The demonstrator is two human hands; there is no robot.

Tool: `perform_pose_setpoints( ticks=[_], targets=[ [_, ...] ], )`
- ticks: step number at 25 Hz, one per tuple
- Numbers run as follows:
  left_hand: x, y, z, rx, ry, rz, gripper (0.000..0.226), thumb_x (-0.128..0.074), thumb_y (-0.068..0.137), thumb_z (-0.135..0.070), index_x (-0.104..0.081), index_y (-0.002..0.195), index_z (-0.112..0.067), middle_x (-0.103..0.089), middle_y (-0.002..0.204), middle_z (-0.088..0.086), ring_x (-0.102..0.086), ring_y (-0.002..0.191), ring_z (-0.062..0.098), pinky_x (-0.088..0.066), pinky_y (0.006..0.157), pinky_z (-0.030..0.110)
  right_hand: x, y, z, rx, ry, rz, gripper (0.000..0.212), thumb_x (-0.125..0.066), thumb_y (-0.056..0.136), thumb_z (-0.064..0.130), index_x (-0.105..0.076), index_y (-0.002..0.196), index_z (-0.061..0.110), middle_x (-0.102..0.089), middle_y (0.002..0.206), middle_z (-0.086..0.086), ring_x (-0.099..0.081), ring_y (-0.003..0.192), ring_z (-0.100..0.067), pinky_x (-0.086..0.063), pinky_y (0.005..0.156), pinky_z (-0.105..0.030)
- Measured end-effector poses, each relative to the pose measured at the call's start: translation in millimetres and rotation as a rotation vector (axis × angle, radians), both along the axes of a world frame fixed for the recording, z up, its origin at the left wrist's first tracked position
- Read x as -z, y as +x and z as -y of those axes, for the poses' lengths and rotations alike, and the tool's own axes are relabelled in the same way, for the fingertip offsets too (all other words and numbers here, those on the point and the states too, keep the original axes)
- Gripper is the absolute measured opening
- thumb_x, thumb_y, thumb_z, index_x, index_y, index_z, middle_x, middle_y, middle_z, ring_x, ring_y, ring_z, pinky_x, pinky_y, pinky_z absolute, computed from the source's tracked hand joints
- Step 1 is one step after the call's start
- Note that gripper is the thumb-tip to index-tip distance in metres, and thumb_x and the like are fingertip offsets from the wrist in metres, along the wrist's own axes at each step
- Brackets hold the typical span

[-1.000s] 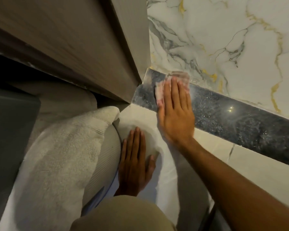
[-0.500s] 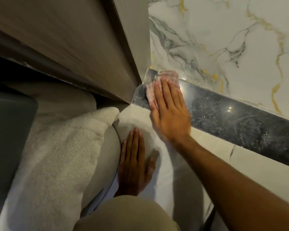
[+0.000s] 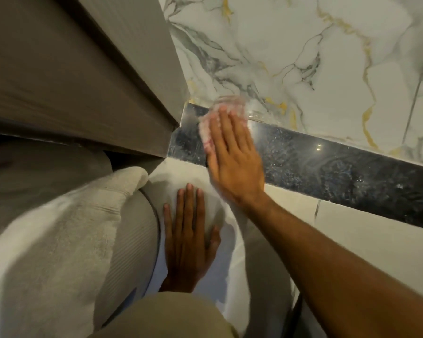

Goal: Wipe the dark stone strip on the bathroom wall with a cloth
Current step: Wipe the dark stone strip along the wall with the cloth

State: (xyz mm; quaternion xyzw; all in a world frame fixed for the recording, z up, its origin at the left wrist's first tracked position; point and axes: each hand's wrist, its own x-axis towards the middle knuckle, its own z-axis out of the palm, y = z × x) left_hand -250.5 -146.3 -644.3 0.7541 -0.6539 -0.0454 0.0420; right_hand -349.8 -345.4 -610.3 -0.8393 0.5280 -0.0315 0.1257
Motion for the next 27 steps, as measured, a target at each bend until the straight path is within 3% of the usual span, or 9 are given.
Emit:
perform_pose_setpoints(
  ticks=[4, 6, 10, 14, 16, 19, 22, 24, 27],
  targets=[
    [-3.5, -1.3, 0.4, 0.011, 0.045, -0.016, 0.077, -0.031, 0.114, -0.054, -0.019, 0.175, -0.008, -0.014, 0.184, 0.019, -0.015, 0.171, 0.037, -0.015, 0.137, 0.067, -6.6, -82.1, -51.8, -0.328, -0.03, 0.004, 0.066, -0.037, 0.118, 0.04, -0.029, 0.175, 0.009, -0.026, 0.185, -0.014, -0.021, 0.175, -0.028, -0.03, 0.14, -0.053],
    [-5.2, -1.7, 2.0, 0.015, 0.058, -0.024, 0.076, -0.027, 0.115, -0.053, -0.018, 0.175, -0.008, -0.016, 0.184, 0.02, -0.014, 0.171, 0.037, -0.01, 0.138, 0.066, -4.1, -91.3, -28.2, -0.244, -0.069, -0.004, 0.066, -0.038, 0.117, 0.039, -0.031, 0.174, 0.007, -0.028, 0.184, -0.015, -0.024, 0.174, -0.03, -0.032, 0.139, -0.055],
    [-5.2, -1.3, 3.6, 0.076, 0.06, -0.037, 0.075, -0.029, 0.114, -0.051, -0.019, 0.175, -0.009, -0.017, 0.184, 0.02, -0.015, 0.171, 0.038, -0.006, 0.139, 0.062, -4.5, -30.6, 8.3, 0.144, -0.03, 0.048, 0.069, -0.039, 0.117, 0.036, -0.021, 0.177, 0.006, -0.018, 0.187, -0.016, -0.016, 0.176, -0.031, -0.019, 0.145, -0.052],
    [-10.0, -11.8, 8.8, 0.15, 0.059, -0.093, 0.074, -0.027, 0.113, -0.05, -0.017, 0.176, -0.01, -0.011, 0.185, 0.017, -0.012, 0.172, 0.035, -0.011, 0.139, 0.063, -9.0, -95.7, -64.7, -0.165, 0.028, 0.052, 0.063, -0.045, 0.117, 0.035, -0.033, 0.174, 0.009, -0.028, 0.184, -0.013, -0.023, 0.174, -0.028, -0.027, 0.142, -0.053],
    [-11.3, -22.0, 13.7, 0.191, 0.066, -0.111, 0.076, -0.03, 0.112, -0.051, -0.017, 0.176, -0.011, -0.009, 0.185, 0.016, -0.009, 0.173, 0.033, -0.009, 0.139, 0.061, -12.5, -133.9, -62.1, -0.02, 0.022, 0.0, 0.065, -0.042, 0.118, 0.035, -0.026, 0.176, 0.009, -0.019, 0.186, -0.013, -0.015, 0.176, -0.028, -0.027, 0.141, -0.055],
    [-6.2, -36.1, 25.5, 0.253, 0.048, -0.076, 0.076, -0.029, 0.113, -0.051, -0.018, 0.176, -0.009, -0.01, 0.185, 0.017, -0.01, 0.172, 0.034, -0.003, 0.14, 0.058, -9.0, -113.1, -1.6, 0.304, -0.021, -0.032, 0.07, -0.034, 0.119, 0.035, -0.009, 0.178, 0.005, -0.005, 0.189, -0.016, -0.005, 0.177, -0.029, -0.015, 0.145, -0.052],
    [-0.9, -42.9, 30.2, 0.247, 0.026, -0.073, 0.075, -0.029, 0.113, -0.049, -0.017, 0.175, -0.008, -0.016, 0.184, 0.021, -0.013, 0.172, 0.036, -0.003, 0.14, 0.058, 0.8, -84.7, 0.1, 0.17, -0.024, 0.038, 0.069, -0.038, 0.118, 0.035, -0.016, 0.177, 0.005, -0.014, 0.187, -0.018, -0.013, 0.176, -0.03, -0.009, 0.146, -0.047],
    [-3.2, -43.8, 30.5, 0.256, 0.028, -0.069, 0.075, -0.028, 0.114, -0.049, -0.016, 0.175, -0.007, -0.016, 0.183, 0.022, -0.014, 0.171, 0.037, -0.005, 0.14, 0.059, -5.5, -109.1, -43.2, 0.012, 0.018, 0.06, 0.065, -0.046, 0.117, 0.035, -0.03, 0.175, 0.008, -0.027, 0.185, -0.014, -0.022, 0.175, -0.028, -0.017, 0.145, -0.046],
    [-8.1, -45.5, 34.1, 0.29, 0.036, -0.058, 0.078, -0.034, 0.111, -0.047, -0.019, 0.174, -0.005, -0.022, 0.181, 0.025, -0.019, 0.169, 0.04, -0.006, 0.139, 0.06, -11.3, -162.6, -59.8, 0.092, 0.013, -0.007, 0.066, -0.044, 0.117, 0.035, -0.027, 0.175, 0.008, -0.024, 0.186, -0.012, -0.019, 0.175, -0.027, -0.027, 0.142, -0.052]
  ],
)
